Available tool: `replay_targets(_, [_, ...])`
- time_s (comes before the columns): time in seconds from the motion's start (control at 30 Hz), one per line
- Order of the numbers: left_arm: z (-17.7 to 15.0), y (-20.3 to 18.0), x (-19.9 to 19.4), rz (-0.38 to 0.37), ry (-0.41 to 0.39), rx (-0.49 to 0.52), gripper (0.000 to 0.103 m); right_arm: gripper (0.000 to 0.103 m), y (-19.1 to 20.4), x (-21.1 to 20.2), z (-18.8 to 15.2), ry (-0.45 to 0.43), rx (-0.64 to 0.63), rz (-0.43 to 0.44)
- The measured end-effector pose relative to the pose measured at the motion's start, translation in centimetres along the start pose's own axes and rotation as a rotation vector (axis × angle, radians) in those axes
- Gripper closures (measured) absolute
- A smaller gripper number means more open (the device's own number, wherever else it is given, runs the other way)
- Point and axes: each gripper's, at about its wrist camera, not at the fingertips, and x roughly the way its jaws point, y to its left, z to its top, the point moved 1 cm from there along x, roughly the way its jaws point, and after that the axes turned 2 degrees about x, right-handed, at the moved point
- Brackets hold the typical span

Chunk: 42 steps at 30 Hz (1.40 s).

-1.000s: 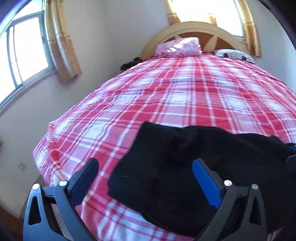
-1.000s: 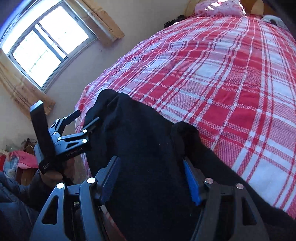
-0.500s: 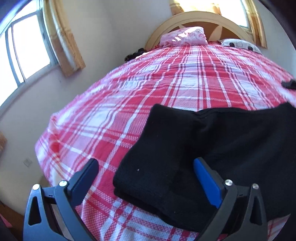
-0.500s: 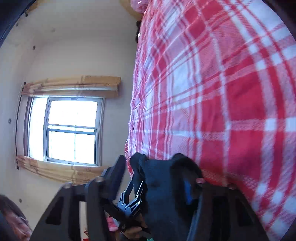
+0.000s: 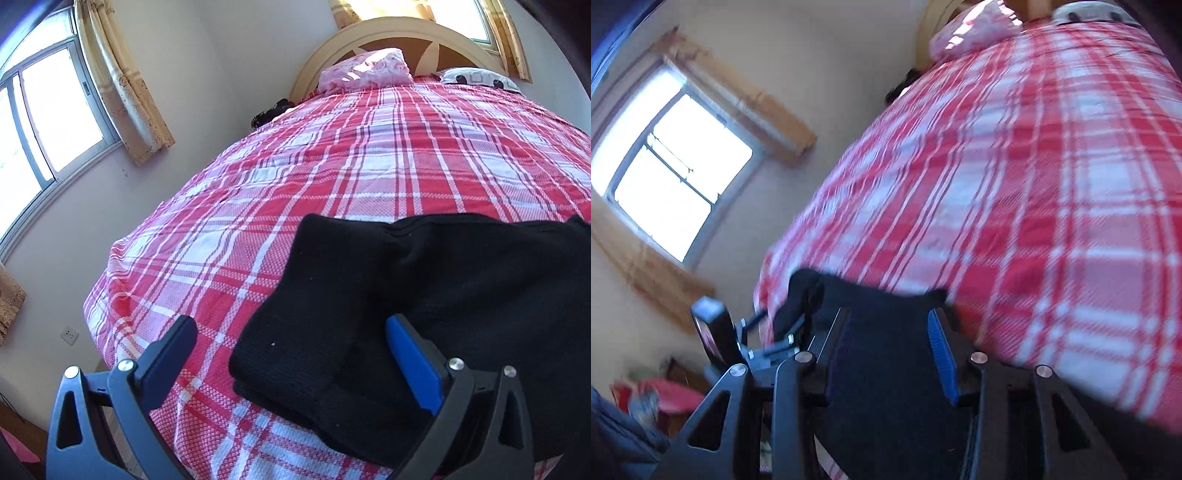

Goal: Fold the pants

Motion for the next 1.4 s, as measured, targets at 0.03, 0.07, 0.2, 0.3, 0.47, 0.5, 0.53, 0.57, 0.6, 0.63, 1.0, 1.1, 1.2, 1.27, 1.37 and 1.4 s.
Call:
replay_targets(0.03, [0.0,0.0,-0.1,-0.001,0.000,0.001,0.000,0.063,-0.3,0.8,-0.8,0.016,0.008,-0.044])
replay_targets(0.07, [0.2,0.1,-0.2,-0.003,0.004,0.006,0.000,0.067,-0.9,1.7,-1.0,0.006,0.027,-0.093])
replay_targets(0.2, [1.1,0.1,-1.6,0.009,-0.011,0.010,0.000,0.073,-1.0,-0.7,-0.4,-0.137,0.015,-0.216])
replay_targets(0.3, [2.1,-0.6,-4.3,-0.059,-0.083,-0.017,0.000,0.068,-0.8,-7.2,0.1,-0.333,0.034,-0.173])
replay_targets(0.47, [2.8,-4.8,-7.1,-0.144,-0.150,0.065,0.000,0.044,-4.8,-21.0,-3.8,-0.577,0.117,-0.320])
replay_targets(0.5, [2.8,-5.8,-7.4,-0.167,-0.148,0.085,0.000,0.044,-6.1,-23.6,-4.9,-0.598,0.137,-0.385])
replay_targets(0.53, [2.8,-6.7,-7.7,-0.190,-0.145,0.101,0.000,0.044,-7.7,-26.4,-6.4,-0.615,0.161,-0.465])
replay_targets(0.57, [2.7,-7.8,-8.1,-0.217,-0.144,0.121,0.000,0.044,-9.4,-28.9,-7.9,-0.626,0.189,-0.539])
replay_targets(0.6, [2.7,-8.7,-8.4,-0.232,-0.145,0.137,0.000,0.044,-10.9,-31.2,-9.4,-0.643,0.230,-0.613])
replay_targets(0.63, [2.8,-9.5,-8.8,-0.242,-0.147,0.148,0.000,0.044,-12.7,-34.1,-11.3,-0.675,0.281,-0.673])
replay_targets(1.0, [2.9,-14.8,-11.8,-0.337,-0.103,0.217,0.000,0.043,-26.3,-45.8,-22.6,-0.604,0.668,-0.758])
replay_targets(1.1, [2.5,-15.4,-12.2,-0.339,-0.087,0.226,0.000,0.043,-25.5,-44.2,-21.7,-0.555,0.590,-0.856])
replay_targets(1.2, [2.4,-15.4,-12.5,-0.351,-0.080,0.220,0.000,0.039,-25.5,-43.3,-21.1,-0.524,0.566,-0.888])
replay_targets(1.27, [2.4,-15.4,-12.6,-0.351,-0.084,0.222,0.000,0.039,-25.1,-43.1,-21.4,-0.515,0.552,-0.858])
replay_targets(1.37, [2.3,-15.5,-12.6,-0.358,-0.083,0.224,0.000,0.051,-23.9,-42.4,-21.6,-0.447,0.475,-0.877])
replay_targets(1.4, [2.3,-15.5,-12.6,-0.363,-0.080,0.223,0.000,0.059,-23.6,-42.4,-21.8,-0.439,0.466,-0.880])
